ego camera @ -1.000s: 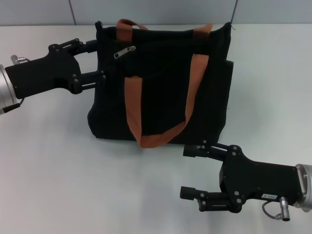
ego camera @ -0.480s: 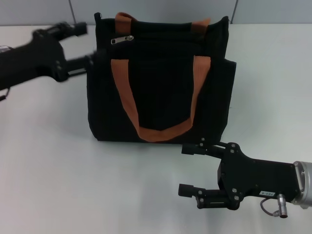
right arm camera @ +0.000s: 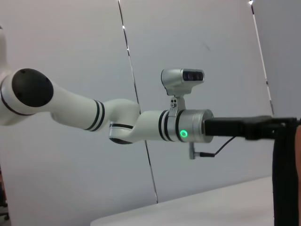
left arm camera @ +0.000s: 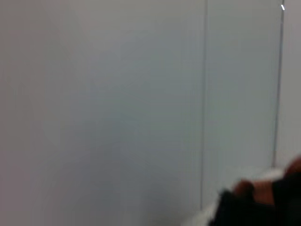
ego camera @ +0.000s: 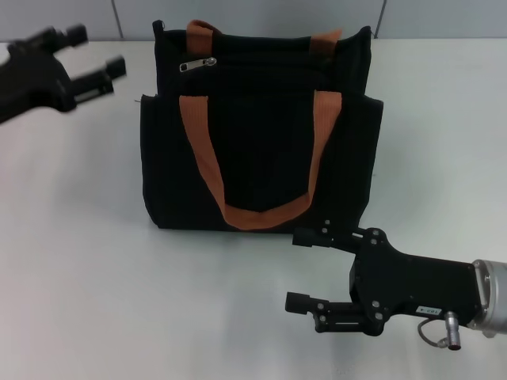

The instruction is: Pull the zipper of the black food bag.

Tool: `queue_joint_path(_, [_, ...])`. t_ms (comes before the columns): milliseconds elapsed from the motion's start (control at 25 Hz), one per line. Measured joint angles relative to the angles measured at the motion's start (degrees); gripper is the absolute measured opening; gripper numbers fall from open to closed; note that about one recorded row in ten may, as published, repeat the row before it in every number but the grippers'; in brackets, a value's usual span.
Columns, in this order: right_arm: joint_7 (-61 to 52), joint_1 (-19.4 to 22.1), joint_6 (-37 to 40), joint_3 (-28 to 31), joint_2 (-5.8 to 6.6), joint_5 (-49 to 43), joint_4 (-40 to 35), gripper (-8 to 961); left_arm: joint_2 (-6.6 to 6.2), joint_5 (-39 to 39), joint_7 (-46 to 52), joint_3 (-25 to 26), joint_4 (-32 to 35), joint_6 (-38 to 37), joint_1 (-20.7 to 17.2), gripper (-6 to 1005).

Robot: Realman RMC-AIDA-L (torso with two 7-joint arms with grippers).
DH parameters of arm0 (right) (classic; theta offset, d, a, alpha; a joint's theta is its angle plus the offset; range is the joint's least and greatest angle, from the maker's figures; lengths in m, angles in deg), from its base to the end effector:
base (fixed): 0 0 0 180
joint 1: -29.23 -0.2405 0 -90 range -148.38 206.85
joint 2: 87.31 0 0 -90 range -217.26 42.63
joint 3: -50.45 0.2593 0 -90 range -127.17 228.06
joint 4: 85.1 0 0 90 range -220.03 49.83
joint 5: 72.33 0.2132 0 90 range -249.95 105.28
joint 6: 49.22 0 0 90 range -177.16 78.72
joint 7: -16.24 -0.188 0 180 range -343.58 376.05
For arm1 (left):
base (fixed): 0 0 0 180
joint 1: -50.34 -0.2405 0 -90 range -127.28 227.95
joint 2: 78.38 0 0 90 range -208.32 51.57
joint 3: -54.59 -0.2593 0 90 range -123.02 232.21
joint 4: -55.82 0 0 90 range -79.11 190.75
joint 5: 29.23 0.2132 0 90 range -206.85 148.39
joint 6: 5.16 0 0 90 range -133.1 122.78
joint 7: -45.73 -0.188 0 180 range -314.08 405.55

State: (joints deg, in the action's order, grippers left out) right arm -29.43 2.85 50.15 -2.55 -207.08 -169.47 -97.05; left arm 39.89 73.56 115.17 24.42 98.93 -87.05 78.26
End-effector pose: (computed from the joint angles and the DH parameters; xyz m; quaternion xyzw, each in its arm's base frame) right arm 0.2283 0.2505 -0.0989 -0.9139 0.1050 0.3889 0.0501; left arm -0.2652 0.3942 0.0430 -0.8793 -0.1565 -0.2914 0.3426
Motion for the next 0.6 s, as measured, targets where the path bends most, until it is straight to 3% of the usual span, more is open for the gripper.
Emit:
queue_joint_path(240, [0.0,-0.2,-0.32,0.0,-0.02,0.02,0.09,826,-0.46,5.07,-2.06,-3.86,0.4,-0.3,-1.21,808])
queue_joint_path(600, [-0.01,-1.19,-0.32,-0.47,-0.03,0.02,0.18,825,0.11,5.66,-2.53,-7.83,0.16,0.25,0.12,808])
